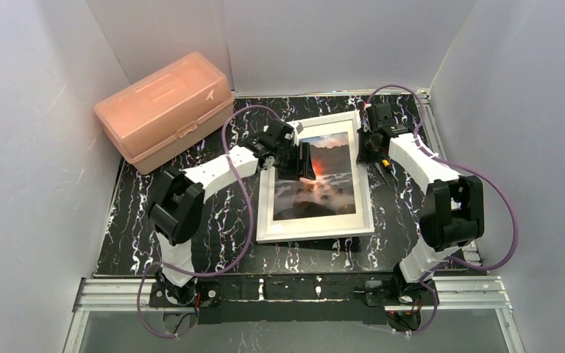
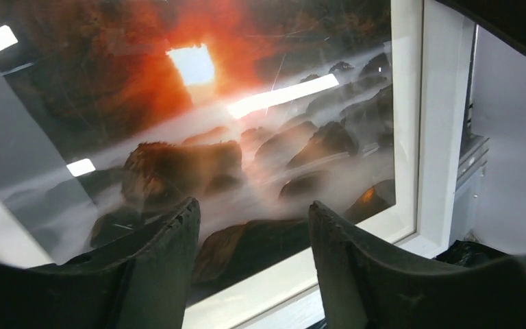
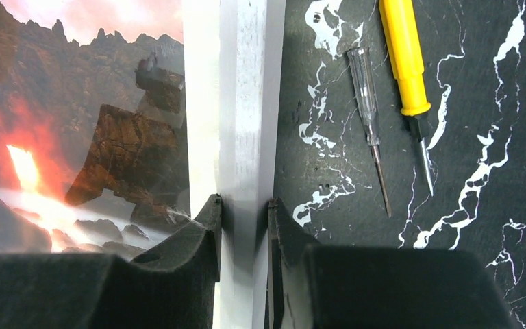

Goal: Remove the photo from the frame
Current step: Pick up the photo frame from the center of the board, then adjust the photo frame item on the photo frame.

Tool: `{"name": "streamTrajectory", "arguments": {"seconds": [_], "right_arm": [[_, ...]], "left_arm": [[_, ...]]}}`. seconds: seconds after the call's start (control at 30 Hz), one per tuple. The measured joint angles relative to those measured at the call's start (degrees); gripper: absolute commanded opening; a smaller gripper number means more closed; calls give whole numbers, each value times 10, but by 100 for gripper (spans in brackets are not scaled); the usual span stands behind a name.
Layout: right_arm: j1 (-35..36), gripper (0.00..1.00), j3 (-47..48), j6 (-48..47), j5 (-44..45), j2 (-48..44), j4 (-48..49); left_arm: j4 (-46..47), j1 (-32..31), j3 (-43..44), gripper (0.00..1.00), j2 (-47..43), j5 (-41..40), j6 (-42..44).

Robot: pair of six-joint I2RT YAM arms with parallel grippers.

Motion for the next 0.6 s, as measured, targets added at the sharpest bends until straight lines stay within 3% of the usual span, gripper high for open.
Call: {"name": "streamTrajectory", "arguments": {"seconds": [0.3, 0.6], "right_arm": [[6, 1, 17, 9, 0, 0, -32], [38, 1, 70, 17, -1, -4, -52]], "left_arm": [[66, -7, 34, 3, 88, 50, -51], [79, -14, 78, 0, 216, 69, -82]]}}
